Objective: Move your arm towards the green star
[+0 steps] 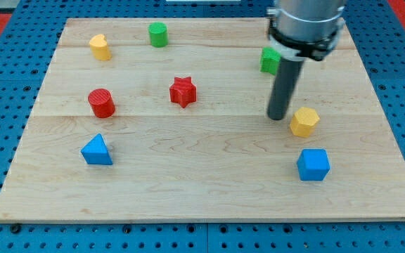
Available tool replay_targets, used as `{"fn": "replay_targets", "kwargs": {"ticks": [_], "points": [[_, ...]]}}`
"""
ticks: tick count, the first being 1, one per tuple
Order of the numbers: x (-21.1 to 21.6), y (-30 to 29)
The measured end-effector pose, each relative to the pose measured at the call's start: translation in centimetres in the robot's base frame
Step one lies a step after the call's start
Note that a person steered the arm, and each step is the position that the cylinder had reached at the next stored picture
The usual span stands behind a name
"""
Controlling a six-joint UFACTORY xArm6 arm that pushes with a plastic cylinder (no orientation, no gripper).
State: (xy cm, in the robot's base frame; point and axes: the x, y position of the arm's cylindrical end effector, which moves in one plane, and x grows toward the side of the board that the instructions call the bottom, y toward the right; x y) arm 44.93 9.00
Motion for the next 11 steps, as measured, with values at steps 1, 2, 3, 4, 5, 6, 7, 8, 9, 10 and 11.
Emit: {"fn": "replay_targets", "kwargs": {"ticks": [1, 2, 3, 4, 5, 6, 7, 8, 9, 10, 11], "points": [[6.4, -1.7], [9.8, 0.9], [9.3, 2.6], [7.6, 0.9], [0.6, 0.6], [-6.5, -1.4], [-9.4, -4.8], [-9.4, -4.8], [-9.4, -4.8], [-9.4, -5.0], [-11.7, -6.4]]}}
